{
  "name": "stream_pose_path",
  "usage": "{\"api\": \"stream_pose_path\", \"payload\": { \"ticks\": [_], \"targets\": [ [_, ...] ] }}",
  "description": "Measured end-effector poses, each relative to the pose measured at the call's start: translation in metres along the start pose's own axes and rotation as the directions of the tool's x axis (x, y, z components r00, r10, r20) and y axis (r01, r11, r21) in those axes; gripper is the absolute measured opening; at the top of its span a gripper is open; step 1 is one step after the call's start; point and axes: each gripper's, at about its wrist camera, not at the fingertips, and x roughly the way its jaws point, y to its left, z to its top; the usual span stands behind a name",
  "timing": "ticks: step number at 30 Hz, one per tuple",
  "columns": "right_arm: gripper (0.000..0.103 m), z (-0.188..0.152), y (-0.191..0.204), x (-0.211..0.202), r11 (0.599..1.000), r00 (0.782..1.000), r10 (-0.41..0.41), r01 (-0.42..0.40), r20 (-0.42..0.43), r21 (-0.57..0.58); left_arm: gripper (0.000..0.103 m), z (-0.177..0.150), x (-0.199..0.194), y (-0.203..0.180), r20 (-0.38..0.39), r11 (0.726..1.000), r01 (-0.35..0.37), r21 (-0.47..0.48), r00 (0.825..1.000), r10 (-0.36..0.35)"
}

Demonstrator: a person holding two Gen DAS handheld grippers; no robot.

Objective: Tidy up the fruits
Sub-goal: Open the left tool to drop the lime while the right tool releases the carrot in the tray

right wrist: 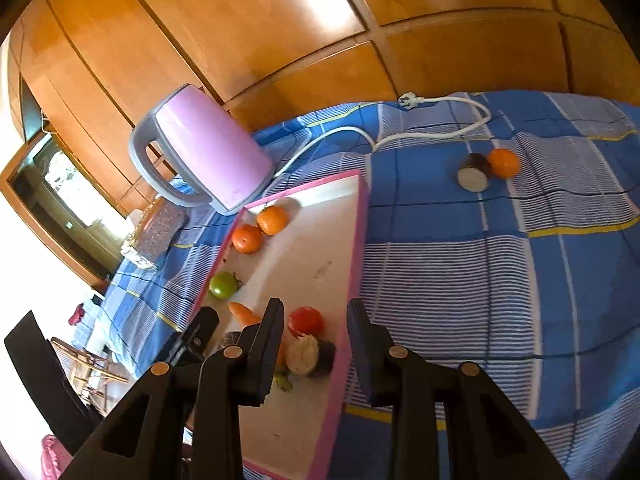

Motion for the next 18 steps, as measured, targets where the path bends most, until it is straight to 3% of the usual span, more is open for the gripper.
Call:
{"api": "stream_pose_path", "payload": {
  "ticks": [18],
  "targets": [
    [0.033,-0.023,-0.005,-0.017,0.966,0.982,-0.175,0.186,0.075,-0.178,0.065,-0.006,-0.01,-0.017,0.025,0.996,0.033,0.078,0.999,-0.035]
  ]
}}
